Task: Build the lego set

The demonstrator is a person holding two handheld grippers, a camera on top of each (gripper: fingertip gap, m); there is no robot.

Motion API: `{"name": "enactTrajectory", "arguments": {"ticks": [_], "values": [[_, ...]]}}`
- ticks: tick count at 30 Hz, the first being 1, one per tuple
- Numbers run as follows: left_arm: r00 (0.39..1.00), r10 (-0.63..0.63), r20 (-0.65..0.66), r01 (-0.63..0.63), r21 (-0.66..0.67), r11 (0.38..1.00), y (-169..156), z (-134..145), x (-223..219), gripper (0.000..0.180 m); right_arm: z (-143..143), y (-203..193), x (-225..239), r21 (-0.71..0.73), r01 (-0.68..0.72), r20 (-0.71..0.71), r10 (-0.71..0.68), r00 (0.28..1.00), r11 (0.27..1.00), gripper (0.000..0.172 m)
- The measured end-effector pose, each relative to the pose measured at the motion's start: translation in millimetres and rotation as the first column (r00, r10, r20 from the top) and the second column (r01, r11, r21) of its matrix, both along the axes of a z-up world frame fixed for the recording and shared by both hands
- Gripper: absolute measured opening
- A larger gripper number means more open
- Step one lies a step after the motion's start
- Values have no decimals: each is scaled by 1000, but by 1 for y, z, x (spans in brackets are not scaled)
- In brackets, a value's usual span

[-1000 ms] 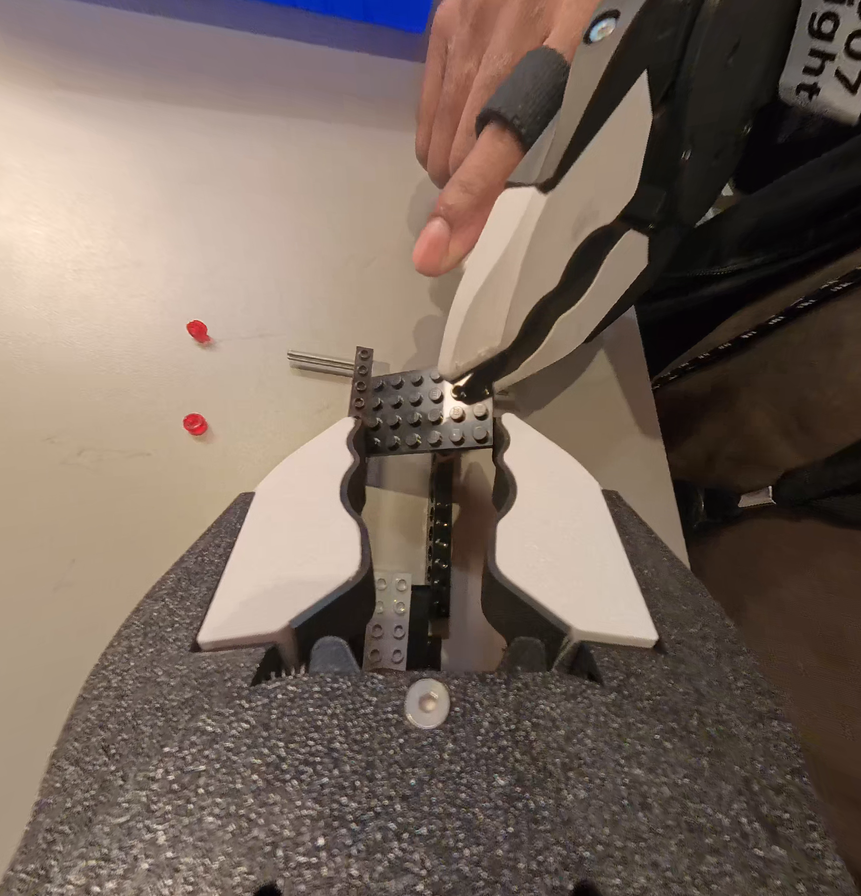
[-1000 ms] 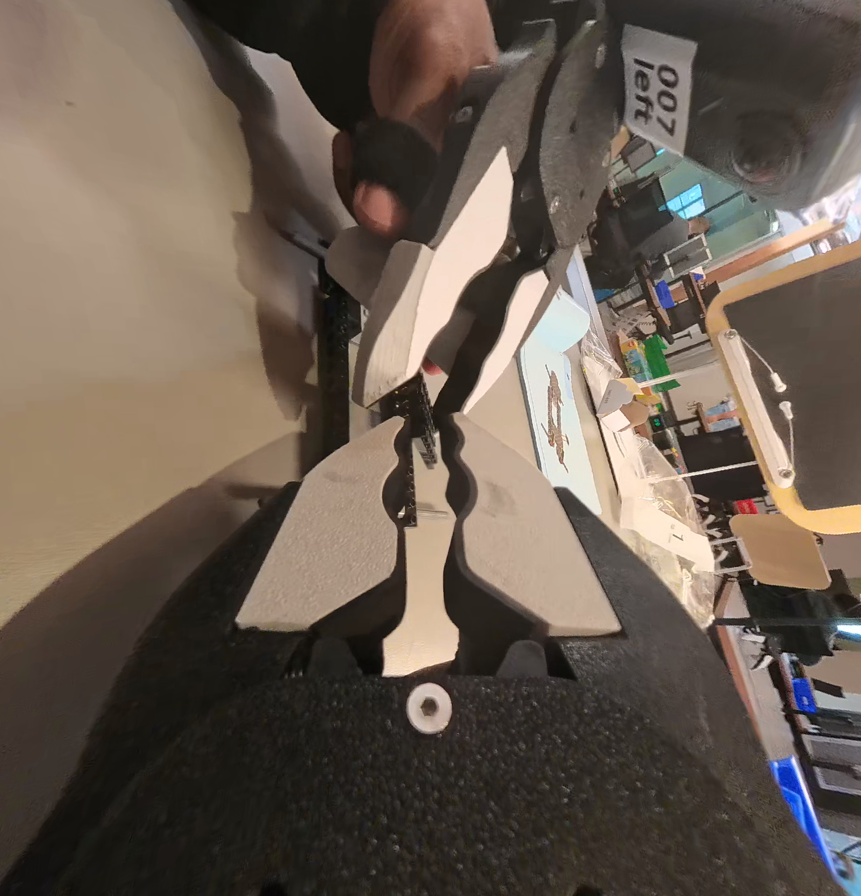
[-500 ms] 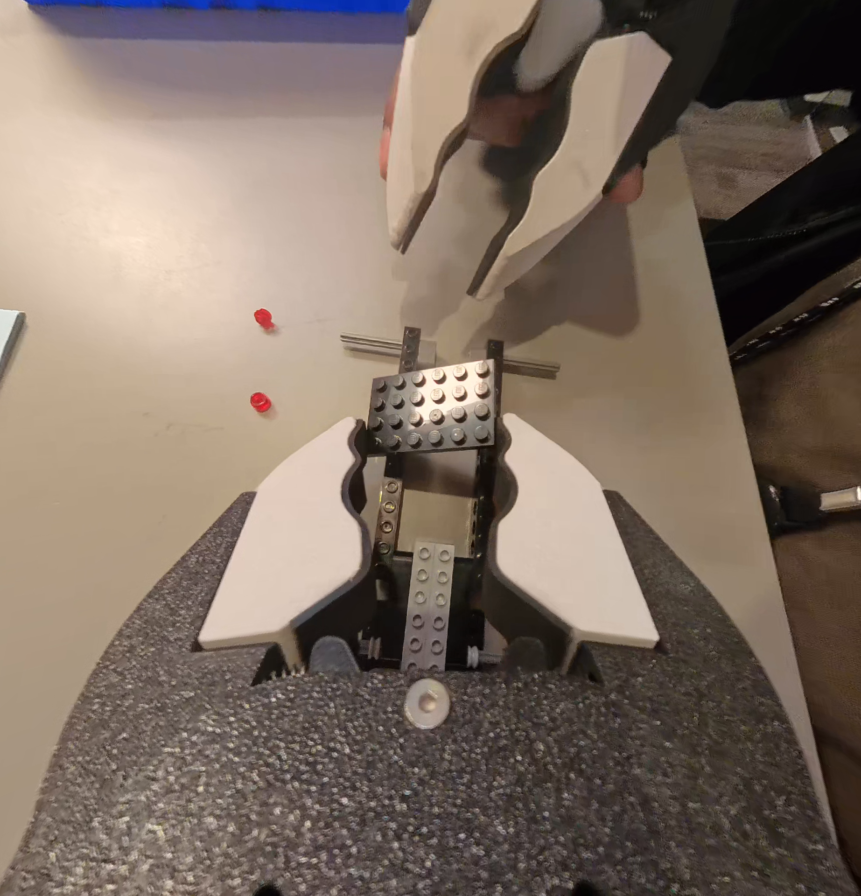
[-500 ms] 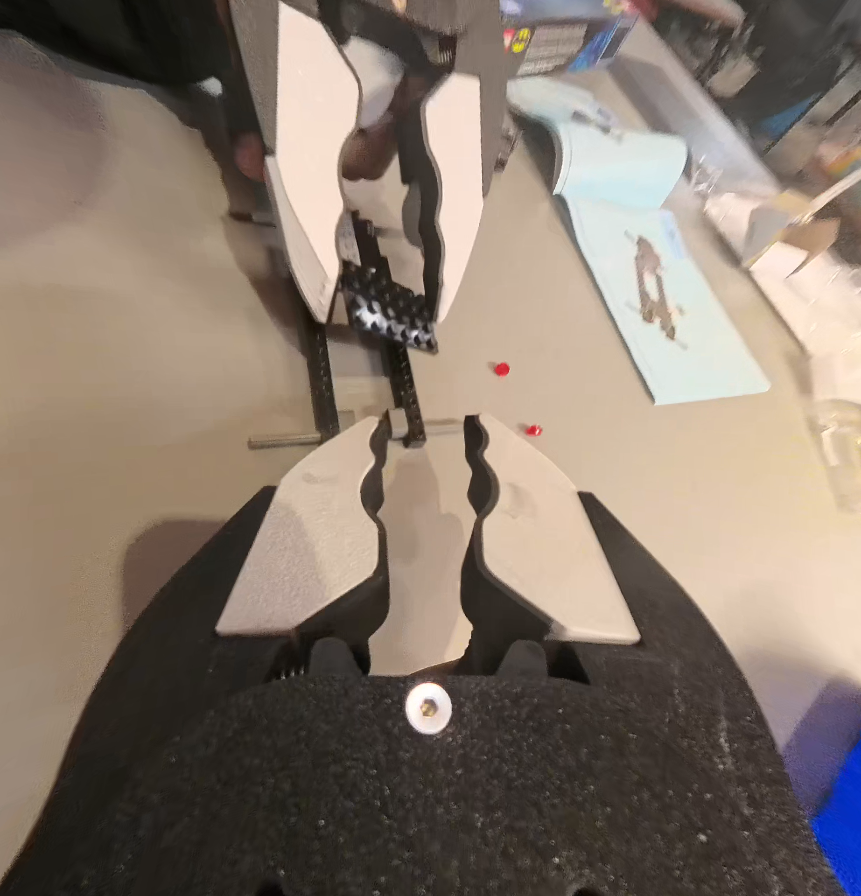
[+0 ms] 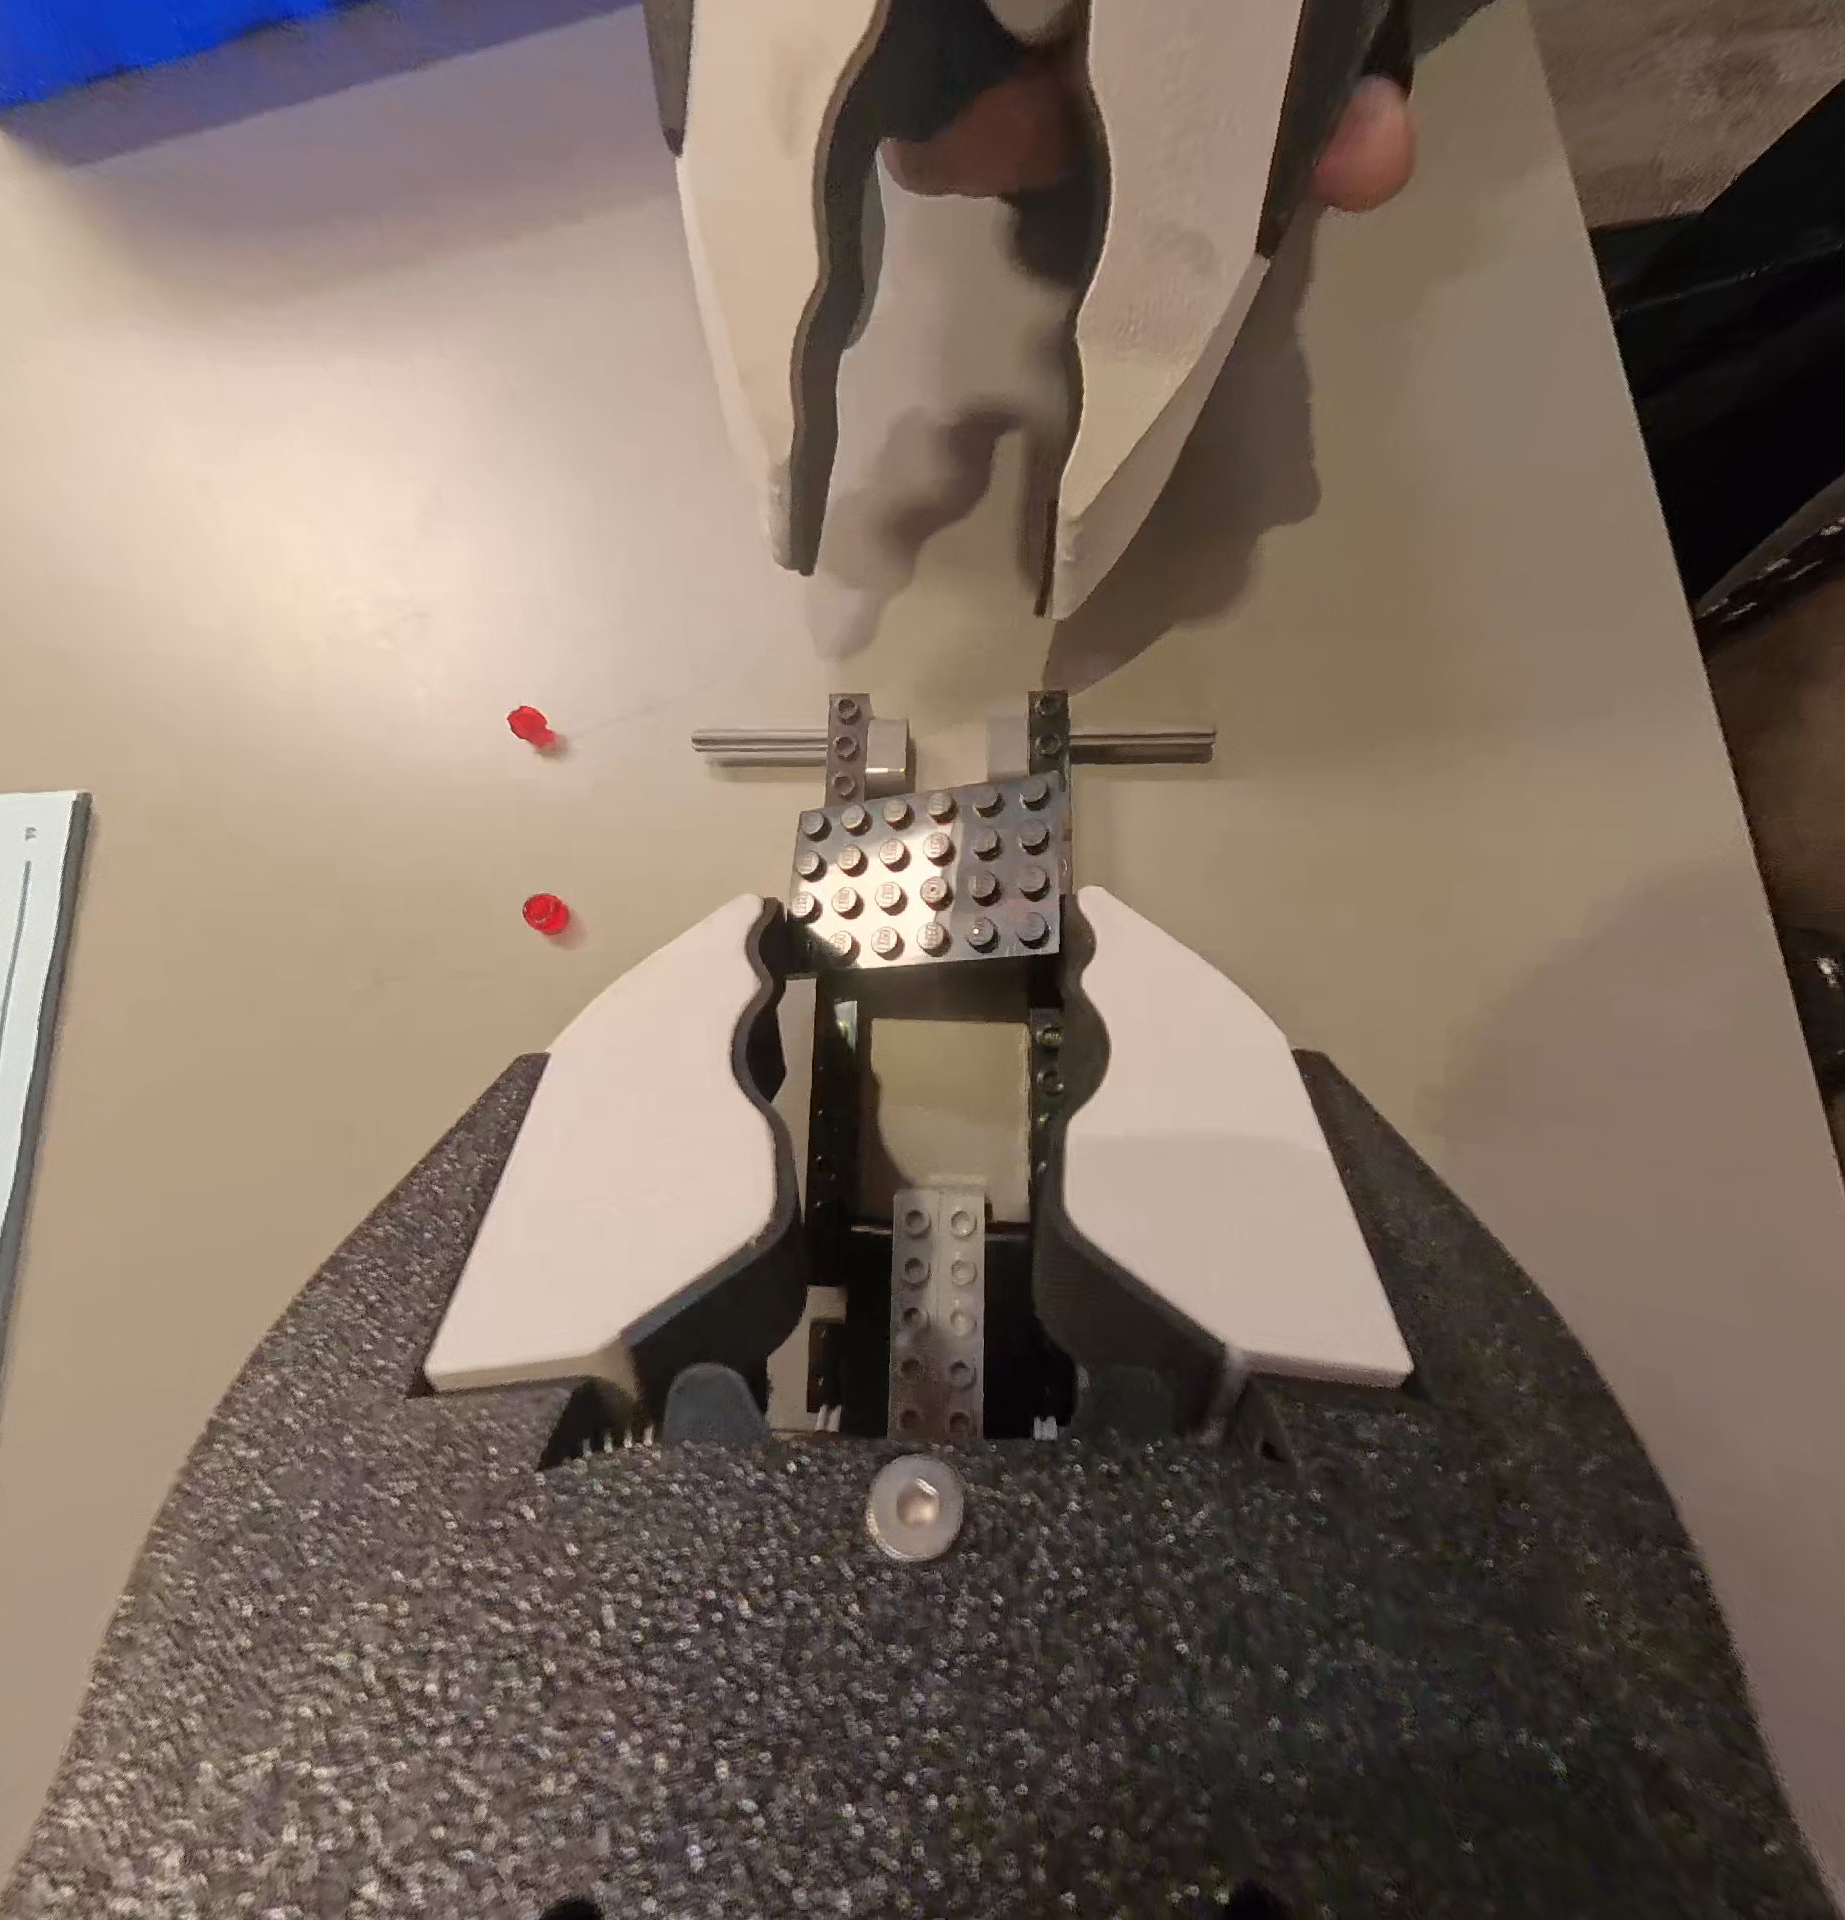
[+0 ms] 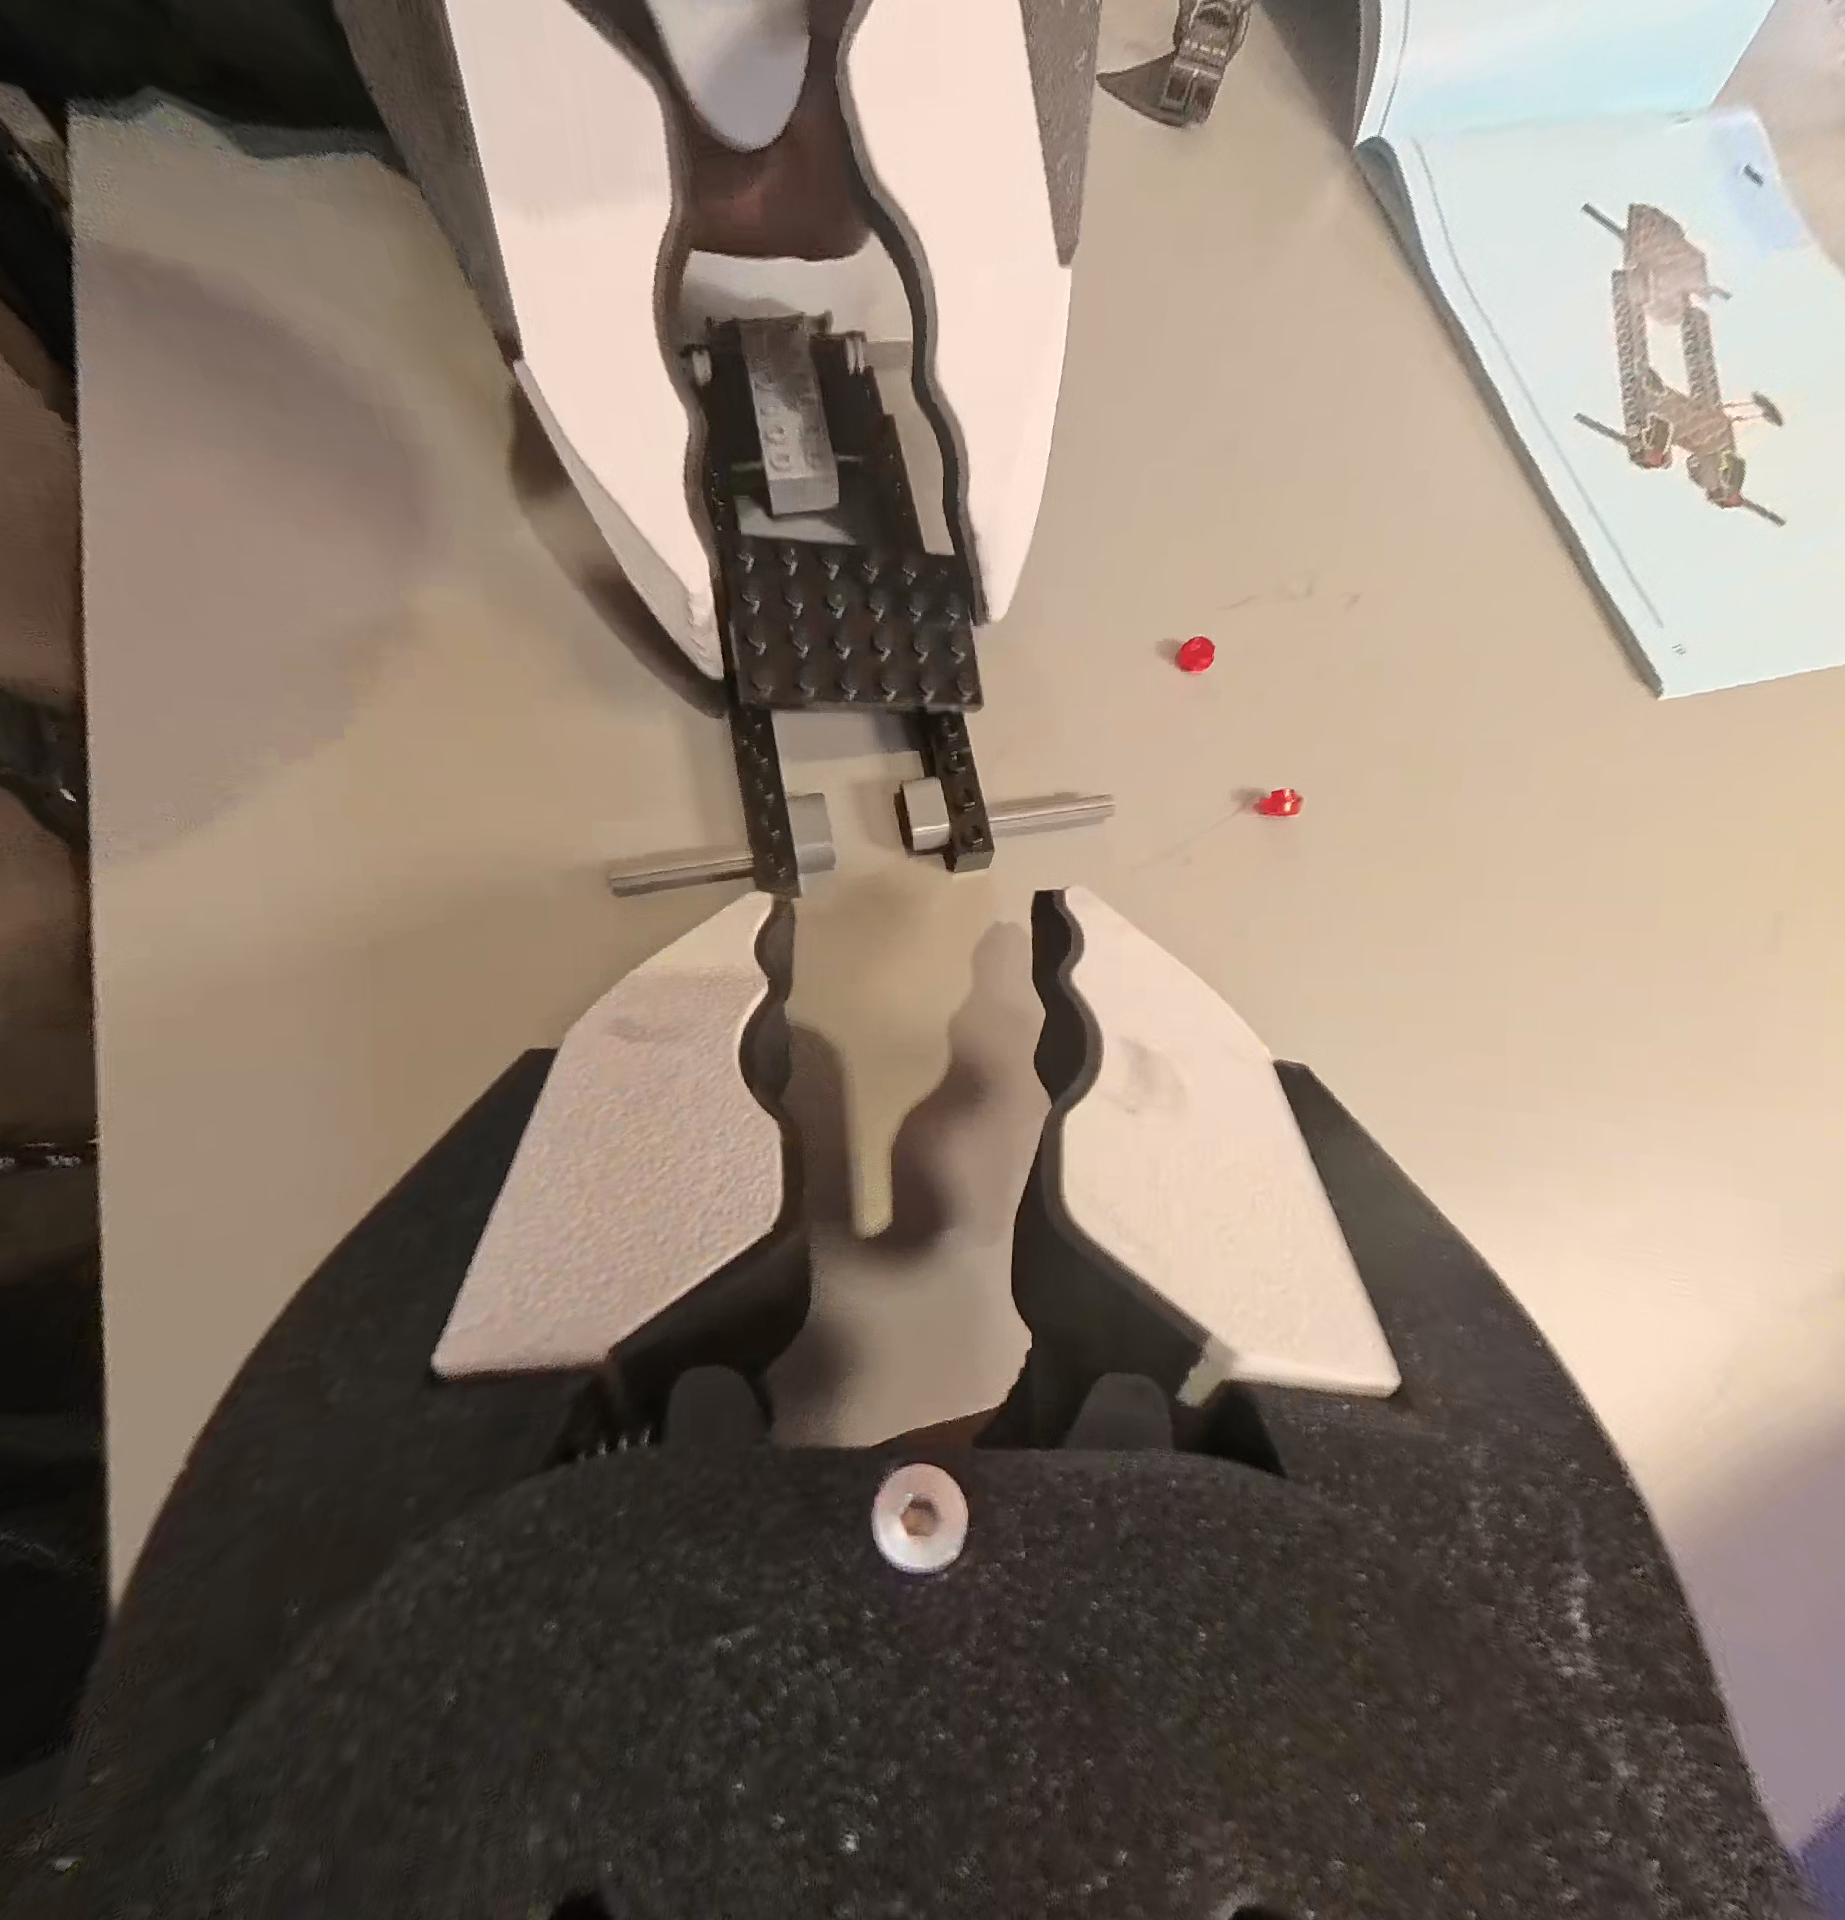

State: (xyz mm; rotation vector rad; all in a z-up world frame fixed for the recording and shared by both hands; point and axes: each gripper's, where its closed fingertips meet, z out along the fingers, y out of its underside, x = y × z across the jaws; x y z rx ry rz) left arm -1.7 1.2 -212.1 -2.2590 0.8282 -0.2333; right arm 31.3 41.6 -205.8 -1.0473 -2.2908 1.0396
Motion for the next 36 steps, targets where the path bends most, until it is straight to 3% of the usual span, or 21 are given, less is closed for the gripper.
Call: {"name": "enactTrajectory", "arguments": {"ticks": [11,36], "values": [[997,-40,-67,38,-36,999,6,-4,5,51,-4,-3,4,-21,-28,50,29,998,999,46],[998,-29,-57,23,-103,994,4,-8,7,59,-8,-2,3,-17,-24,76,25,997,1000,46]]}}
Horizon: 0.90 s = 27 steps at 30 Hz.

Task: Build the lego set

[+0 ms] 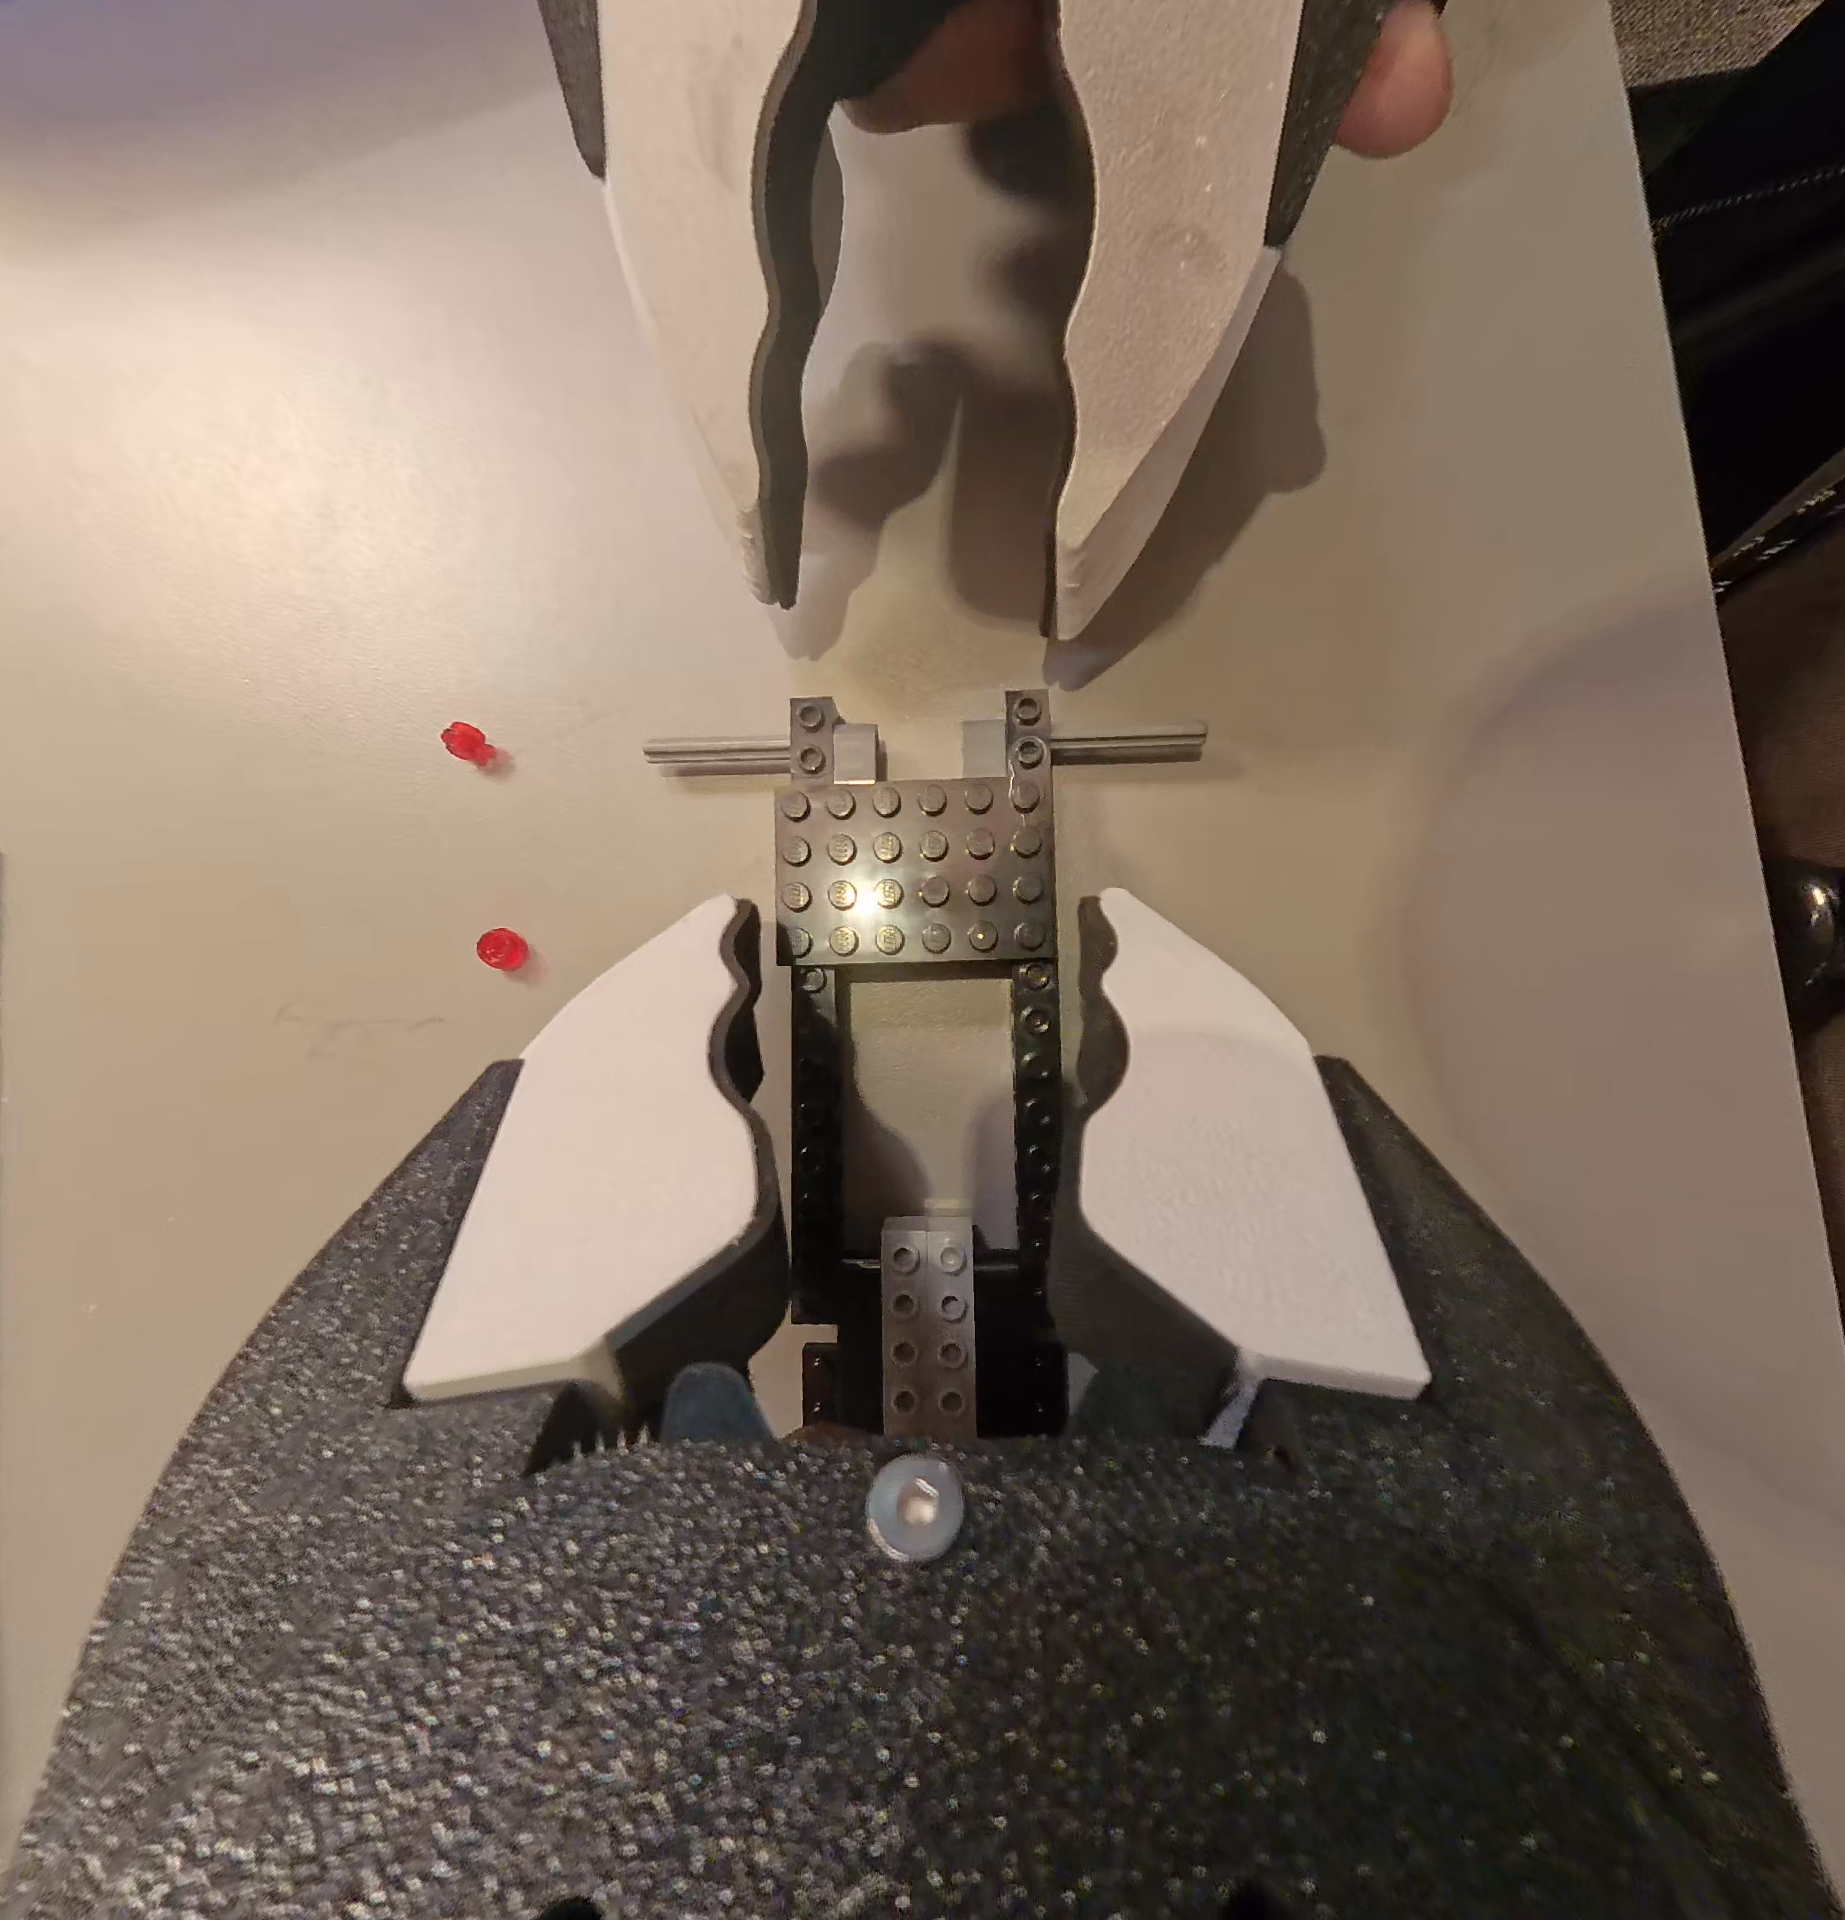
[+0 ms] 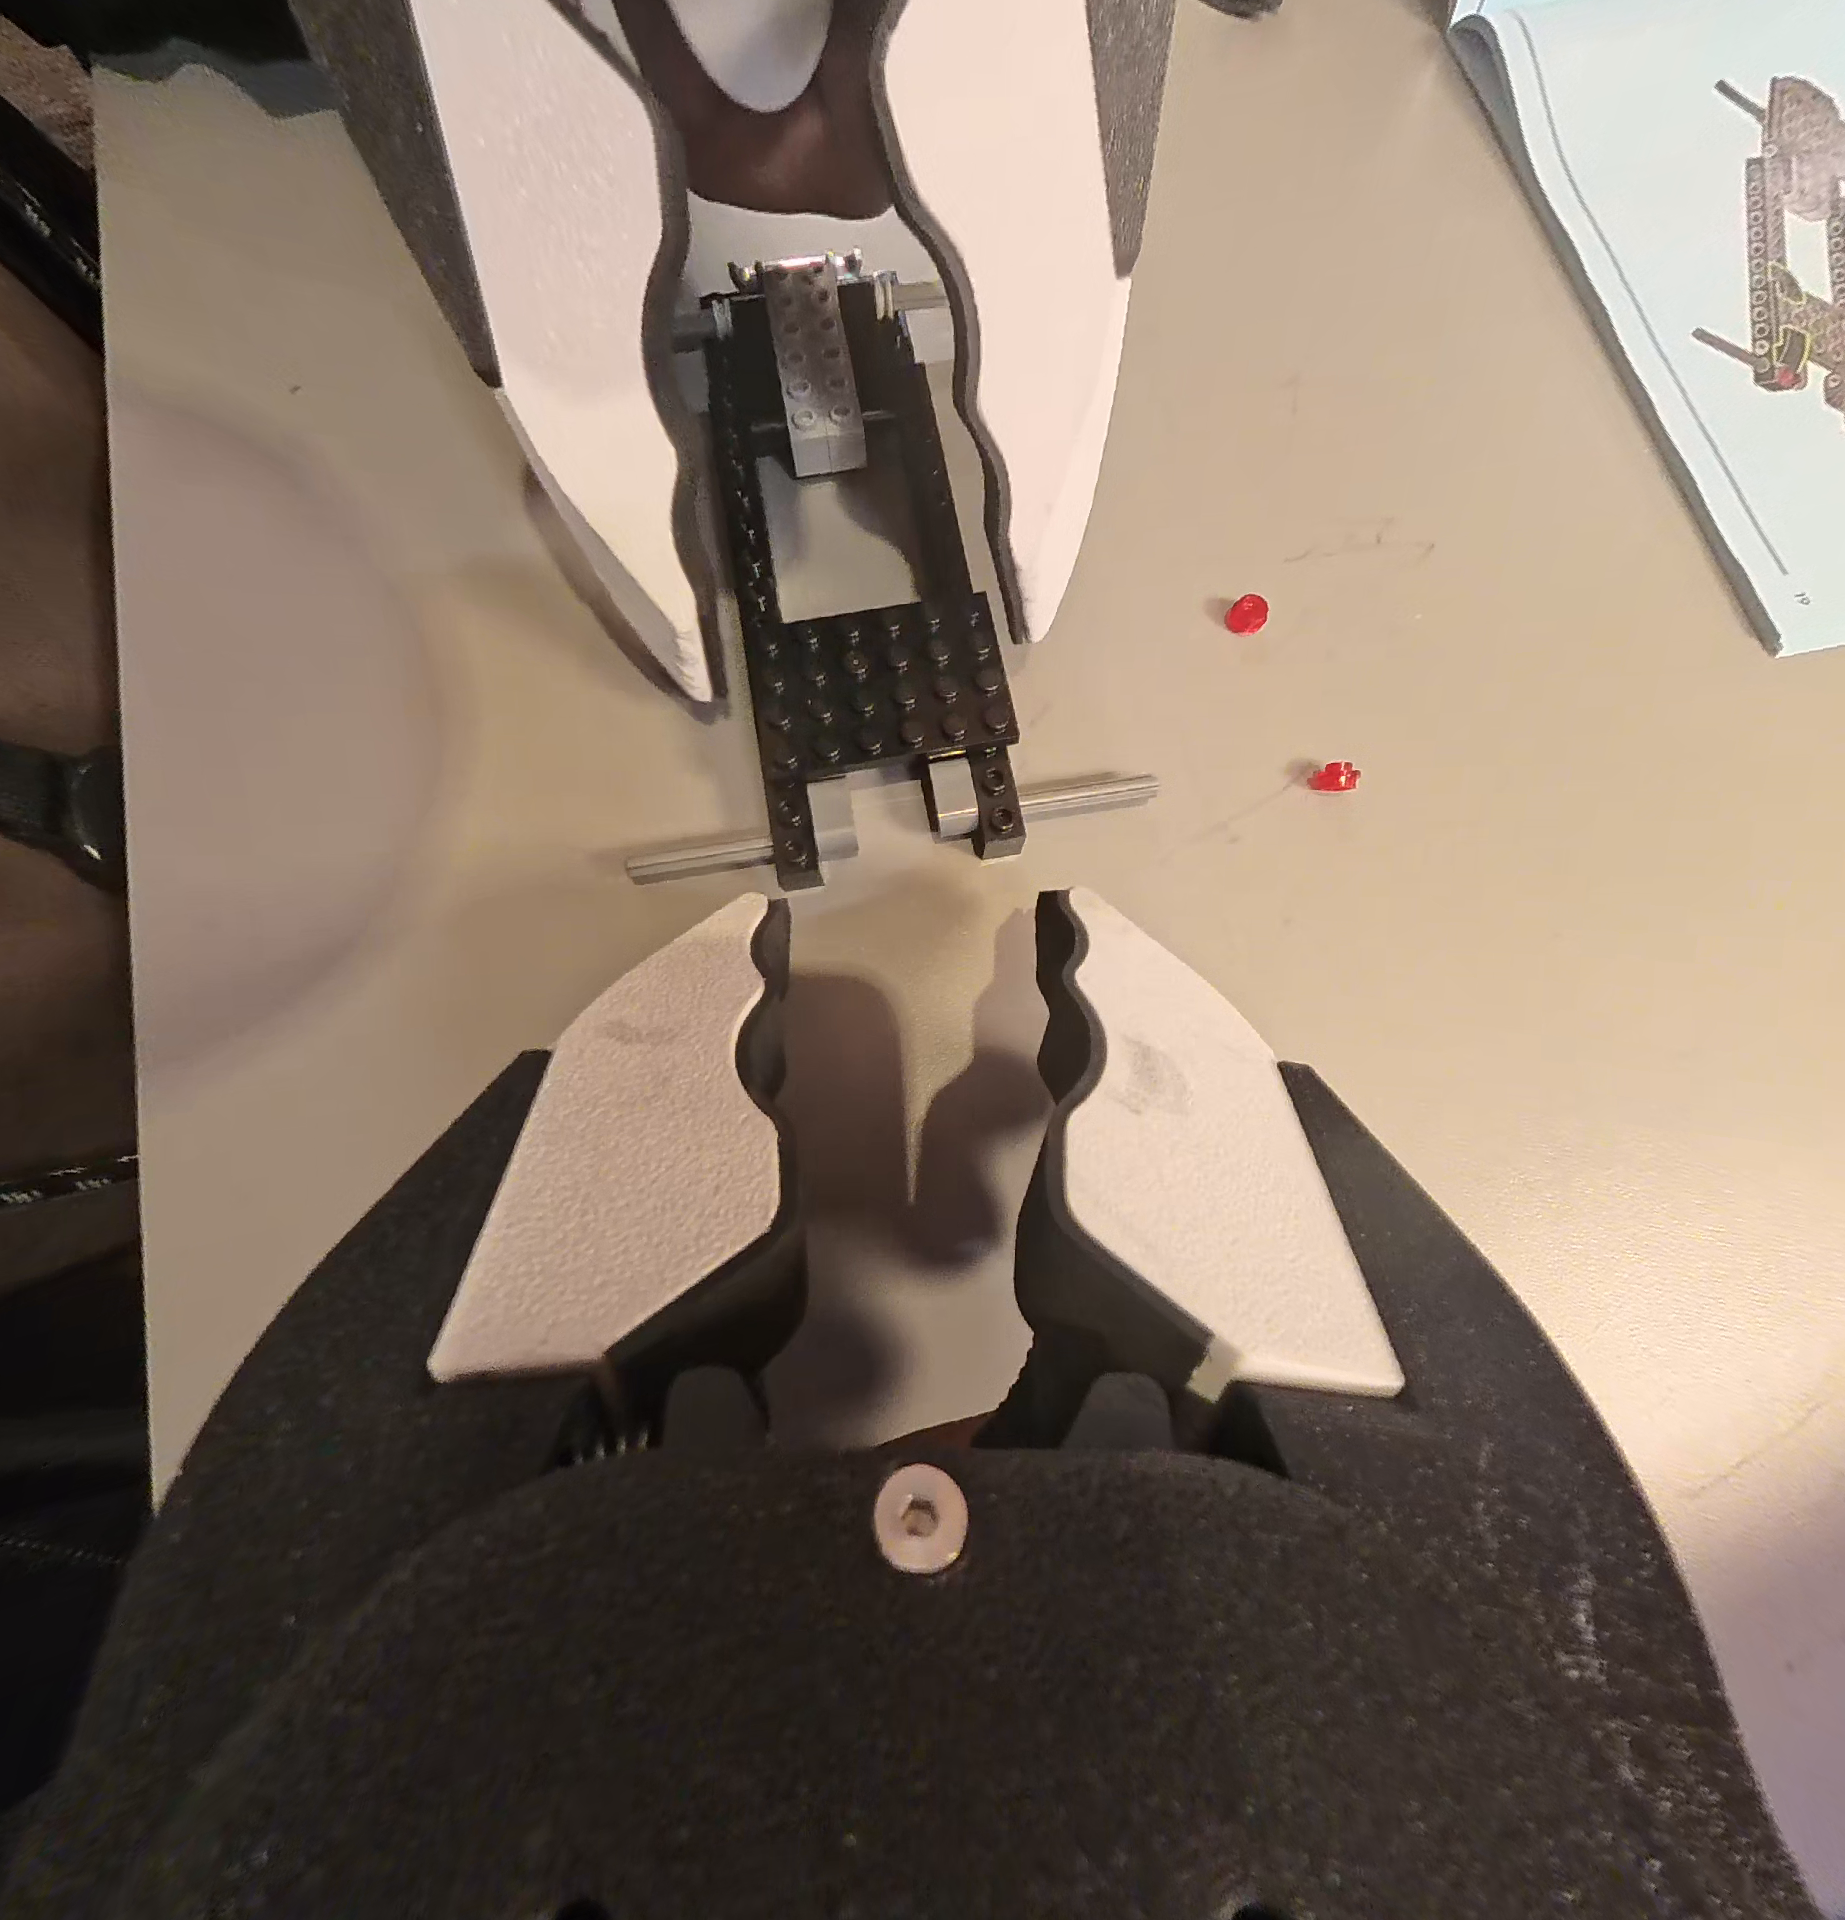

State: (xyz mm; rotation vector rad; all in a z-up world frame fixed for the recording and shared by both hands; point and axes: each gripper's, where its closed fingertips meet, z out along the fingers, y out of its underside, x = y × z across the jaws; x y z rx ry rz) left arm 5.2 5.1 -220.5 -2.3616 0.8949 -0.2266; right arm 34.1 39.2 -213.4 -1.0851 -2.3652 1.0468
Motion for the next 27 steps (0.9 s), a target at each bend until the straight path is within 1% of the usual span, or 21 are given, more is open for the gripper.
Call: {"name": "enactTrajectory", "arguments": {"ticks": [4,8,17,27], "values": [[1000,-6,-13,6,-11,1000,0,-3,1,61,0,0,0,-3,1,0,-1,1000,1000,46],[1000,-13,-15,13,-10,1000,-1,-3,3,57,0,0,0,-2,1,1,-1,1000,1000,46],[1000,-19,-11,19,-13,1000,-2,-5,3,57,0,0,0,-3,-2,3,2,1000,1000,46],[1000,9,9,-9,-8,1000,0,-5,-1,57,-2,1,0,3,5,12,-5,1000,1000,46]]}}
